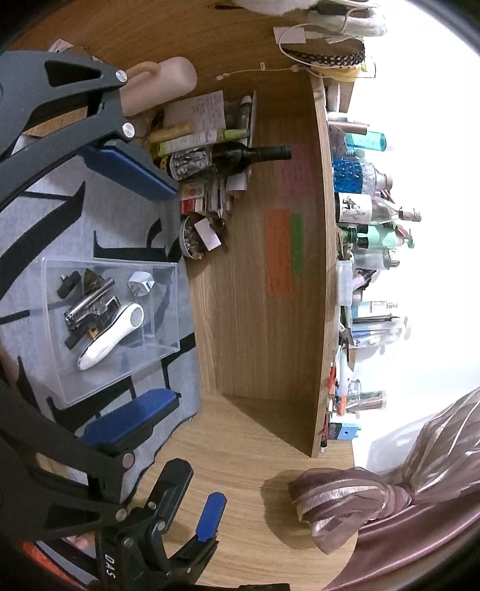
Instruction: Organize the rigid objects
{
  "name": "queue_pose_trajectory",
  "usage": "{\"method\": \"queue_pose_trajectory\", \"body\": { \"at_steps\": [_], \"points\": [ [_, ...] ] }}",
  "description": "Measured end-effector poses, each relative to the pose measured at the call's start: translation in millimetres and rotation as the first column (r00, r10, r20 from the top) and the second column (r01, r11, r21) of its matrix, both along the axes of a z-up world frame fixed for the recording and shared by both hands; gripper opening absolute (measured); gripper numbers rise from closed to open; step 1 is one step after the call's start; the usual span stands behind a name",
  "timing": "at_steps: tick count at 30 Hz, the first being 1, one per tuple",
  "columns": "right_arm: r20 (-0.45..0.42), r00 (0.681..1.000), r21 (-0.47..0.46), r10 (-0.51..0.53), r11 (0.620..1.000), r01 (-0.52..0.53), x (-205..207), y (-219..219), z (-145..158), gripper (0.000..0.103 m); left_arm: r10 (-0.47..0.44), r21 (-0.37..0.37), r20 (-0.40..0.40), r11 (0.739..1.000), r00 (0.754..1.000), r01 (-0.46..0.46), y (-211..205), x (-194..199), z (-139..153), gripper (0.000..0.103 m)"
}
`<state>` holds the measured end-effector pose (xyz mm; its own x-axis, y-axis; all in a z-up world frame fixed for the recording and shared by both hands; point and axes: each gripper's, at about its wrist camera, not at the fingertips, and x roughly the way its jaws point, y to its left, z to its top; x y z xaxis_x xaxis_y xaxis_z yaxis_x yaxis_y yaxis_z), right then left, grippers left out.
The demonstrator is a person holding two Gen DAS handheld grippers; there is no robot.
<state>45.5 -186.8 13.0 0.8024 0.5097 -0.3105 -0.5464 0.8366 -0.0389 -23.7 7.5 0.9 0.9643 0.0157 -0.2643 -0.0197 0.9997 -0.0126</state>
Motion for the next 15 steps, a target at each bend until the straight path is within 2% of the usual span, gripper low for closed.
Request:
{"method": "queue_pose_trajectory", "body": {
  "at_steps": [15],
  "points": [
    [0.000,1.000,0.002,-0.009,1.000,0.009,1.3,-3.2,-0.1,0.103,0.004,-0.012,0.015,1.000,1.000,-0.003,3.4,1.0,0.6,0.103]
  ]
}}
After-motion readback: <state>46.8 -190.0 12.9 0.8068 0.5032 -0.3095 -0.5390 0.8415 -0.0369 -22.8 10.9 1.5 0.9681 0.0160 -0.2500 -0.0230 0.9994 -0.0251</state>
